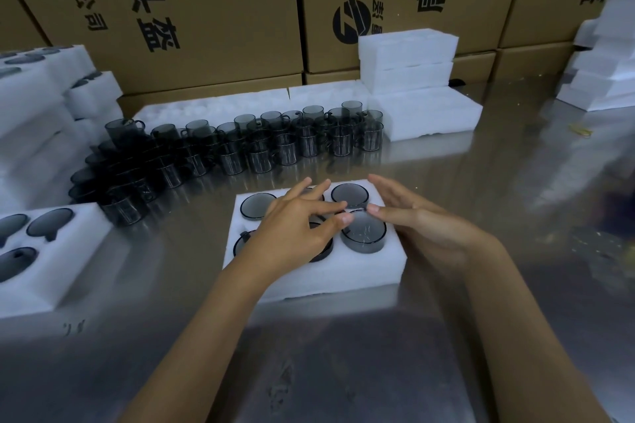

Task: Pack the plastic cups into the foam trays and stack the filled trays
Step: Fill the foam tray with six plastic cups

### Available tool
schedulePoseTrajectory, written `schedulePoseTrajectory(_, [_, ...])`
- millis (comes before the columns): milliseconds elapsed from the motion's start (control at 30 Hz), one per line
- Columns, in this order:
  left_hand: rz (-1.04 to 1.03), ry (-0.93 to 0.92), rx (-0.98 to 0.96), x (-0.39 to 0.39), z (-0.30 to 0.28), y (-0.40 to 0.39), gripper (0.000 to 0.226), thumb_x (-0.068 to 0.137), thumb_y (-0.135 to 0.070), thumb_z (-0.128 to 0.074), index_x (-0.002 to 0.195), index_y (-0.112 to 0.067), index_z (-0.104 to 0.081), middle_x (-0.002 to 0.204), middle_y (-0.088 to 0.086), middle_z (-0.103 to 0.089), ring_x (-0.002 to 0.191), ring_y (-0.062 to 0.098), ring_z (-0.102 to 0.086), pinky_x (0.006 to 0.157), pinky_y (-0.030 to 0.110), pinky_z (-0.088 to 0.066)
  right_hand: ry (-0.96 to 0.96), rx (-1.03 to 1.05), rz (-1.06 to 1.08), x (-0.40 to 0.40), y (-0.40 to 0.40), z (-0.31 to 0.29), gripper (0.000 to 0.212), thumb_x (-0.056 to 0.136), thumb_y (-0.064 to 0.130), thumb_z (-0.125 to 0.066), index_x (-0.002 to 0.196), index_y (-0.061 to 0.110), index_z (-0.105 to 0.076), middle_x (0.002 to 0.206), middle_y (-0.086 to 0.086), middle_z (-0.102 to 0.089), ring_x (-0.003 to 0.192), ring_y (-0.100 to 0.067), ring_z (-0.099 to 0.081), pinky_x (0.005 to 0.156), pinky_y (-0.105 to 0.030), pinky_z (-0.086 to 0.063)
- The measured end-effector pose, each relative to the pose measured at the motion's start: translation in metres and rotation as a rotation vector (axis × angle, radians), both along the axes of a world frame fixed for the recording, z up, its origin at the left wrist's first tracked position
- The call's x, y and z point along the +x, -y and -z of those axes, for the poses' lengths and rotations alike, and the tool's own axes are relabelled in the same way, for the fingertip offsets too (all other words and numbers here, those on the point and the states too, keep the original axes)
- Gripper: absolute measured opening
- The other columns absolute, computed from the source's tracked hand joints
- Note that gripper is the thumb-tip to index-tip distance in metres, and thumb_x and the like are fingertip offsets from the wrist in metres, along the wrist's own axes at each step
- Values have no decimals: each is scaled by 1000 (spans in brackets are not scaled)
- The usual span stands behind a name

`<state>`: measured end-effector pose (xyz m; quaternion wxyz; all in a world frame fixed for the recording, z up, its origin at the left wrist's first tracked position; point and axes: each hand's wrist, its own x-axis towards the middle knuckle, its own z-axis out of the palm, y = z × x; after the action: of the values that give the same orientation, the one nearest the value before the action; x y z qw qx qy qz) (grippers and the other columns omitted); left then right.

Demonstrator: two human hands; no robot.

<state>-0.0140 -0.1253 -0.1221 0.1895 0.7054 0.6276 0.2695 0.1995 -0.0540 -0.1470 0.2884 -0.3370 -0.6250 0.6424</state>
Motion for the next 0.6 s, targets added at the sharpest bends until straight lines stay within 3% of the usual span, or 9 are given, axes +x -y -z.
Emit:
schedulePoseTrajectory(67, [-8,-4,-3,1,0,0,45,91,-55,-56,135,-44,-56,159,-19,-27,150,-1,-6,122,41,-6,-16,-18,24,-4,-1,0,86,73,43,-85,147,44,-42,139,31,-47,122,18,-47,99,-16,-44])
schedulePoseTrajectory(133, [-16,-59,-16,1,1,-1,55,91,-56,-58,143,-47,-42,161,-20,-22,150,-1,-2,120,38,-1,-32,-32,27,-7,-3,3,88,75,34,-82,150,40,-37,123,38,-50,111,21,-51,85,-11,-47])
schedulePoseTrajectory(233, [-30,-101,-51,1,0,-4,64,90,-56,-60,147,-50,-32,163,-19,-17,150,0,1,120,35,2,-72,-66,38,-8,-6,7,83,82,19,-77,149,41,-34,119,35,-52,123,4,-51,88,-17,-47])
schedulePoseTrajectory(333, [-41,-87,-70,1,0,-6,64,89,-58,-61,147,-51,-33,162,-19,-19,151,1,0,120,35,0,-128,-75,-12,-8,-3,3,52,82,15,-75,123,45,-63,118,24,-69,115,-3,-64,84,-19,-55])
schedulePoseTrajectory(467, [-47,-151,-20,1,6,-4,58,93,-59,-52,147,-47,-35,162,-18,-21,151,2,-5,120,34,-1,-105,-82,-84,-9,-4,3,46,94,11,-65,137,26,-57,133,-4,-66,120,-25,-65,100,-40,-52])
schedulePoseTrajectory(600, [-66,-328,82,8,14,0,53,99,-54,-35,150,-39,-33,164,-11,-18,152,9,-7,121,37,-1,-73,-75,27,-12,-7,8,45,87,21,-74,129,31,-63,126,-1,-70,113,-22,-68,90,-35,-56])
